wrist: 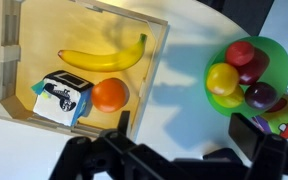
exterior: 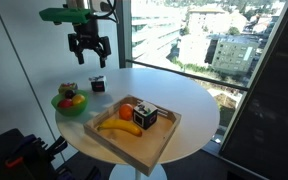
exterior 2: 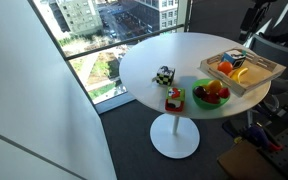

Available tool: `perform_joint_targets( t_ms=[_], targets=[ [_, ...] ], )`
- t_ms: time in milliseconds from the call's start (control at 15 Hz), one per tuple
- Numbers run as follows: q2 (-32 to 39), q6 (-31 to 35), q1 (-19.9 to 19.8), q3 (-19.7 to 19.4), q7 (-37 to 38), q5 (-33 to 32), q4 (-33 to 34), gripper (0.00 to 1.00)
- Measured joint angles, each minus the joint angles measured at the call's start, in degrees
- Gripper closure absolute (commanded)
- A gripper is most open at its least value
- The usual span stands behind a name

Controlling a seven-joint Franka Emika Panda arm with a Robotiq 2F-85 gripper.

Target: Remove the plum from the green bowl and place it in the wooden tray

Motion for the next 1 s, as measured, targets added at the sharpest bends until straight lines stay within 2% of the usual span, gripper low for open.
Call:
perform_joint_targets(
  t_ms=[1000],
  targets=[
    [5.15, 2.52, 6.09, 5.66, -2.64, 1.09, 0.11, 0.0]
  ],
)
